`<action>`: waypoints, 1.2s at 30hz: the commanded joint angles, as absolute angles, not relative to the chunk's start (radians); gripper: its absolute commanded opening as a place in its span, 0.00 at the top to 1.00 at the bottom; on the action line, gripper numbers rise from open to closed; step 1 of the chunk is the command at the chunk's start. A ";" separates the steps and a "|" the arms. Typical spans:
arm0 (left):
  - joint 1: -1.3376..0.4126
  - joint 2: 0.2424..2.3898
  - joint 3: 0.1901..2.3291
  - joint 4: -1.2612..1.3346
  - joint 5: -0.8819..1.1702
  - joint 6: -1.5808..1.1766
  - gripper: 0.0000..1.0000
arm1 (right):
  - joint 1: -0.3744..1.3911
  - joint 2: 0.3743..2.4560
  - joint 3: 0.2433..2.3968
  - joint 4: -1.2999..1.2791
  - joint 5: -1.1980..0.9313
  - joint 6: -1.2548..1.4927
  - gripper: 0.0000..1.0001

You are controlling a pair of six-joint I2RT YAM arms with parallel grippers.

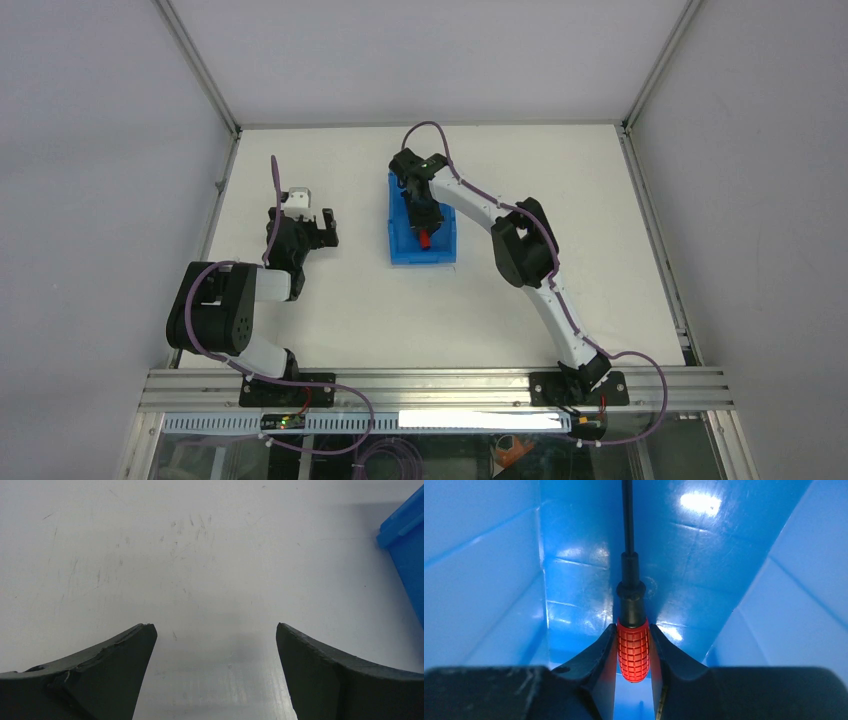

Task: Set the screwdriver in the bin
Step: Place the screwdriver in the bin, then reset both arms

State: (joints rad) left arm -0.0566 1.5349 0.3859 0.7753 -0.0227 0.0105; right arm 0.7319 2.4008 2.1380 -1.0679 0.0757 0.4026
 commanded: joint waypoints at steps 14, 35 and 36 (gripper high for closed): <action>-0.043 1.506 0.383 0.802 -0.002 0.003 0.01 | 0.737 2.360 2.217 -1.089 0.087 0.418 0.56; -0.044 1.505 0.383 0.802 -0.002 0.003 0.01 | 0.716 2.094 2.491 -1.181 0.199 0.341 0.07; -0.043 1.506 0.383 0.802 -0.002 0.003 0.01 | 0.712 2.078 2.490 -1.175 0.208 0.333 0.02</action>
